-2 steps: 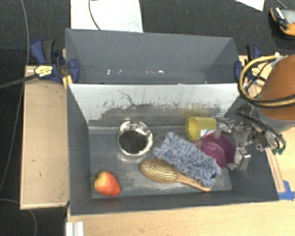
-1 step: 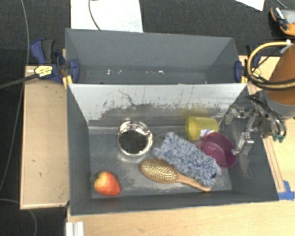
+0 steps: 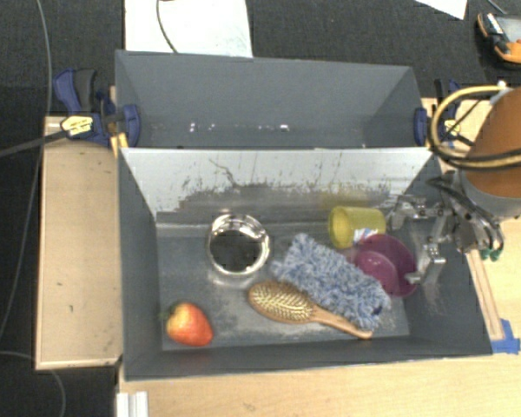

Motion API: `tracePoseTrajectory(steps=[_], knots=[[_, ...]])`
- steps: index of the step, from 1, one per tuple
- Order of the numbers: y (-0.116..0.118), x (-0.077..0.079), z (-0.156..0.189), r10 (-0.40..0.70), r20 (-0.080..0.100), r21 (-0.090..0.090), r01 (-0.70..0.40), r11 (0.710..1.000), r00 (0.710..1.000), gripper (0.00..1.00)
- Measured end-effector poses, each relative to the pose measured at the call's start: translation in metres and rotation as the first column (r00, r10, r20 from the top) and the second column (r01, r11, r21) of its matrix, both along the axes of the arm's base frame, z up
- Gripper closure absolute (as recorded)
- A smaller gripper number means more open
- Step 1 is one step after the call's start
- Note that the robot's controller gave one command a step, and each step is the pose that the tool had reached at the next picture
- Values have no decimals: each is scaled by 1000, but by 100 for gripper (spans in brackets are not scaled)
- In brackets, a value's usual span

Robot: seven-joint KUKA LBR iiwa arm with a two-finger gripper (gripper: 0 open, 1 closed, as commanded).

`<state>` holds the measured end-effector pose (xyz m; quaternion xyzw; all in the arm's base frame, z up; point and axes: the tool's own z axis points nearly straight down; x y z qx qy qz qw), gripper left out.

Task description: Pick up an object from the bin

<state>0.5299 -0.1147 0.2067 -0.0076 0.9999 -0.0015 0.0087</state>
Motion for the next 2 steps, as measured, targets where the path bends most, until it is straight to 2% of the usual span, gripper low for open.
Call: tracePoseTrajectory(steps=[1,2], knots=[[4,11,-84,183,4,-4,-183,983,983,0],[22,-42,-75,496,2,-10,-496,868,868,100]])
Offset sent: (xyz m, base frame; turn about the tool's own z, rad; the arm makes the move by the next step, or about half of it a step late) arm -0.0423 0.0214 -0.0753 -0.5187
